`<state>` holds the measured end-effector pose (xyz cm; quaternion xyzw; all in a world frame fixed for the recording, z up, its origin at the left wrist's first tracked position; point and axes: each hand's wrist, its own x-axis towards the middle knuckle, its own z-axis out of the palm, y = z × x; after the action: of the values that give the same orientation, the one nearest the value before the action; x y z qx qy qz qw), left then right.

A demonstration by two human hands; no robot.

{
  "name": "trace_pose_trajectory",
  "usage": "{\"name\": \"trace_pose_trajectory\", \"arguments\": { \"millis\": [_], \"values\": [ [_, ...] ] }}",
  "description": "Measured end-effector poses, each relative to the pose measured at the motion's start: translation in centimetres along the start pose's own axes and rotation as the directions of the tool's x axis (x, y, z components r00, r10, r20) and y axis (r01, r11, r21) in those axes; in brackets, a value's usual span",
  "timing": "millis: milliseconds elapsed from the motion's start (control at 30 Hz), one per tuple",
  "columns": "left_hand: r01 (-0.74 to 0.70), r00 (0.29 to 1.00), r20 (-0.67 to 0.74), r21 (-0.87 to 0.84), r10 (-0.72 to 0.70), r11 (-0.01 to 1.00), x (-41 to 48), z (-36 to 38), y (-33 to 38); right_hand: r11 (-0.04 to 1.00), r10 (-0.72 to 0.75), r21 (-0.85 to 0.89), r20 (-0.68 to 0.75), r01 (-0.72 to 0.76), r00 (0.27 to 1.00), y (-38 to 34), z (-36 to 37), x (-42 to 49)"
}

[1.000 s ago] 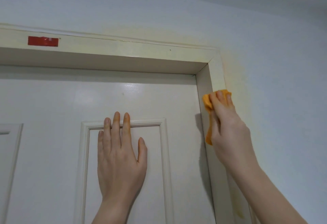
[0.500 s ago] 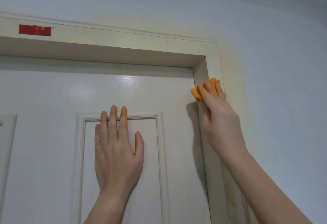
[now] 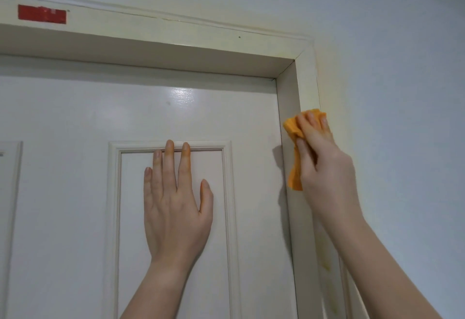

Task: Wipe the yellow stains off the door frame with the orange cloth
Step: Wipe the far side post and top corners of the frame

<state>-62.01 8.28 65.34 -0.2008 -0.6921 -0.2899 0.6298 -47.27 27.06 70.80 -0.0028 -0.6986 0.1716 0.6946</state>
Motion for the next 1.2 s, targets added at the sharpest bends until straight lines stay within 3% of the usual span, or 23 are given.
{"name": "trace_pose_trajectory", "arguments": {
  "millis": [100,233,367,467,633,833,1000,1200],
  "values": [
    [-0.007,1.000,0.008,0.003,0.007,1.000,-0.2,0.0,-0.2,0.999,-0.003,-0.034,-0.012,0.002,1.000,0.4,0.3,-2.7],
    [-0.016,1.000,0.014,0.023,0.016,1.000,-0.4,0.1,-0.1,0.986,-0.119,-0.110,0.042,0.123,0.992,0.1,1.6,-1.1],
    [-0.004,1.000,0.014,0.013,0.004,1.000,-0.4,0.0,-0.1,1.000,-0.008,0.023,-0.008,0.009,1.000,0.1,-0.2,0.6],
    [-0.011,1.000,0.016,0.019,0.011,1.000,-0.5,0.0,-0.1,1.000,0.024,0.000,-0.020,-0.024,1.000,0.5,-0.3,-1.7],
    [-0.015,1.000,0.022,0.039,0.015,0.999,-0.6,0.0,0.1,0.986,-0.122,-0.109,0.039,0.125,0.992,0.2,1.3,-0.9],
    [-0.003,1.000,0.019,0.036,0.003,0.999,-0.8,-0.1,0.2,0.998,0.013,0.055,-0.036,-0.010,0.999,1.1,-0.1,-2.4],
    [-0.008,1.000,0.030,0.061,0.006,0.998,-1.3,-0.1,0.3,0.983,-0.138,-0.120,0.015,0.139,0.990,1.2,1.6,-3.6],
    [0.001,0.999,0.038,0.065,-0.004,0.998,-1.3,-0.3,0.5,0.996,0.024,0.089,-0.026,-0.022,0.999,1.7,-0.6,-2.4]
  ]
}}
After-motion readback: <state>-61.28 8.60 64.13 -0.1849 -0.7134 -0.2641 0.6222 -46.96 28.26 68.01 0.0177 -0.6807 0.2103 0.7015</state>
